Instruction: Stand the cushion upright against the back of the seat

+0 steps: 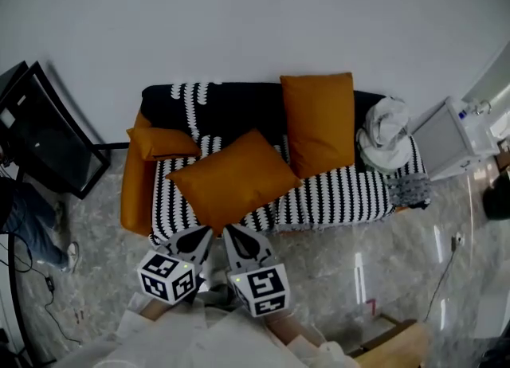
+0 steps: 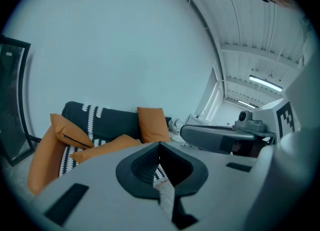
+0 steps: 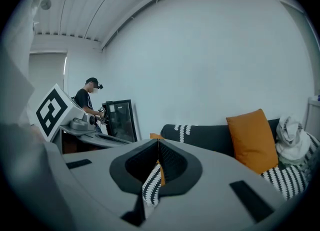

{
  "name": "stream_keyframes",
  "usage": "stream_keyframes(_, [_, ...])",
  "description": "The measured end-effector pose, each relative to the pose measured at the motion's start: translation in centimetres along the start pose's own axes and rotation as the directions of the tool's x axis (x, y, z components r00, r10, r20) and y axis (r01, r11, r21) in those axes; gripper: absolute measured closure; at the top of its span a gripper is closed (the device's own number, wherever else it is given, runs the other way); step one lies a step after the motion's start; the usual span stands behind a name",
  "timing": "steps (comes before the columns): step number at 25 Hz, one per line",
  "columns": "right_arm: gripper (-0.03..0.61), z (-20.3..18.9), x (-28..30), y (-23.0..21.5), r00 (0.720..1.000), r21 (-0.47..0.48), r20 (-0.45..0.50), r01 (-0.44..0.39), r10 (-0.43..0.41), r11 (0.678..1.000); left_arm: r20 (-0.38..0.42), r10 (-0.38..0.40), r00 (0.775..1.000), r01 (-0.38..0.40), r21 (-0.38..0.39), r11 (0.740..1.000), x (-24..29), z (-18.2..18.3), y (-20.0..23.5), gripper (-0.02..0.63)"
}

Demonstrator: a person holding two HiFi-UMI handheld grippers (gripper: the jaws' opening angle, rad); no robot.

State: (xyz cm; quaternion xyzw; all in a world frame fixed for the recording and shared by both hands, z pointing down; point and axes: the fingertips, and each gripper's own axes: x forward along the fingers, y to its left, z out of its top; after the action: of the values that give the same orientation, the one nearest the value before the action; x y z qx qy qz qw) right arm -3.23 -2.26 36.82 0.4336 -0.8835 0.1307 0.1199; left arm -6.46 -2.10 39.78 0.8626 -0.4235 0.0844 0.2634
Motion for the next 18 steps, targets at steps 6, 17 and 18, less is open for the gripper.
stream_keyframes(6, [0.566, -0.2, 0.8, 0.0, 0.999, 0.027, -0.001, 0.049, -0.049, 0.998, -0.017, -0.044, 0.999, 0.044, 0.002, 0.999, 0.0, 0.2, 0.9, 0.607])
stream_keyframes(17, [0.566, -1.5, 0.9, -0.6, 0.998, 0.052, -0.027, 0.061, -0.06, 0.997, -0.045, -0.049, 0.998, 0.048, -0.011, 0.999, -0.1, -0.9, 1.1, 0.607])
stream_keyframes(18, [0.566, -1.5, 0.9, -0.6, 0.998, 0.052, -0.03, 0.057, -0.055, 0.997, -0.042, -0.048, 0.998, 0.047, -0.016, 0.999, -0.1, -0.9, 1.1, 0.607])
